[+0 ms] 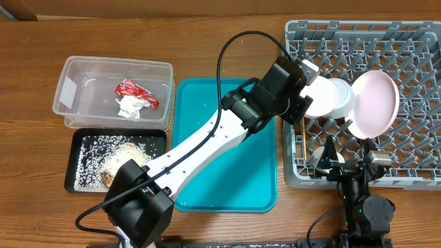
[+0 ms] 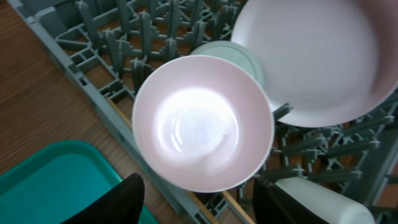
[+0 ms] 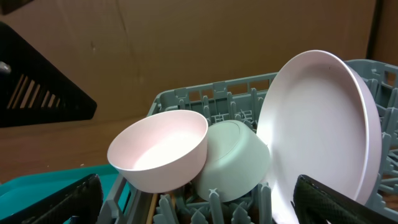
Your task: Sort waste into correct bins and load items into the dishwasher
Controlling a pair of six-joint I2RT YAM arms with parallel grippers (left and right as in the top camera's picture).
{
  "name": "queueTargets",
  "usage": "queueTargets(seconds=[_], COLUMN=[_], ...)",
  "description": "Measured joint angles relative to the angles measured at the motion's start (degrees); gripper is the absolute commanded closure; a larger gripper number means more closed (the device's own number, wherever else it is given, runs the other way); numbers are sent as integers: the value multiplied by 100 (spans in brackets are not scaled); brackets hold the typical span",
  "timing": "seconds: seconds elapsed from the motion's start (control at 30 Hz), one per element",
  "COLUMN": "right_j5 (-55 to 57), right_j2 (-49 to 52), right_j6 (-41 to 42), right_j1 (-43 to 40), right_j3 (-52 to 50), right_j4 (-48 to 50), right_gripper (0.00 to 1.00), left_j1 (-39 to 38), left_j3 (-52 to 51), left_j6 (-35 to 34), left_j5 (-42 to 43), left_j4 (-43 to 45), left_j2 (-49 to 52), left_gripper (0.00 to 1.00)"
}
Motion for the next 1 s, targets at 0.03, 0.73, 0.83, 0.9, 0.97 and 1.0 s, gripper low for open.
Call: queueTargets(seconds=[0.03, 0.73, 0.83, 0.9, 0.97, 1.0], right_j5=[-2, -2, -4, -2, -4, -2], right_j2=[0, 0, 0, 0, 0, 0], right_j6=[0, -2, 0, 0, 0, -2], right_j1=[2, 2, 0, 0, 2, 0], right_j3=[0, 0, 0, 0, 0, 0], right_j4=[-4, 2, 0, 0, 0, 0], right_gripper=[0, 0, 0, 0, 0, 0], left_j1=[2, 3314, 4024, 4391, 4693, 4833], left_j3=[0, 1285, 1307, 1307, 1307, 1305], left_j6=[11, -662, -756, -774, -789, -791], left_j5=[-72, -1331, -1370, -1425, -1478, -1502], left_j4=[-20, -5383, -6067, -6461, -6749, -6843], left_j2=[11, -2903, -3530, -3803, -4015, -4122], left_gripper=[45, 0, 0, 0, 0, 0])
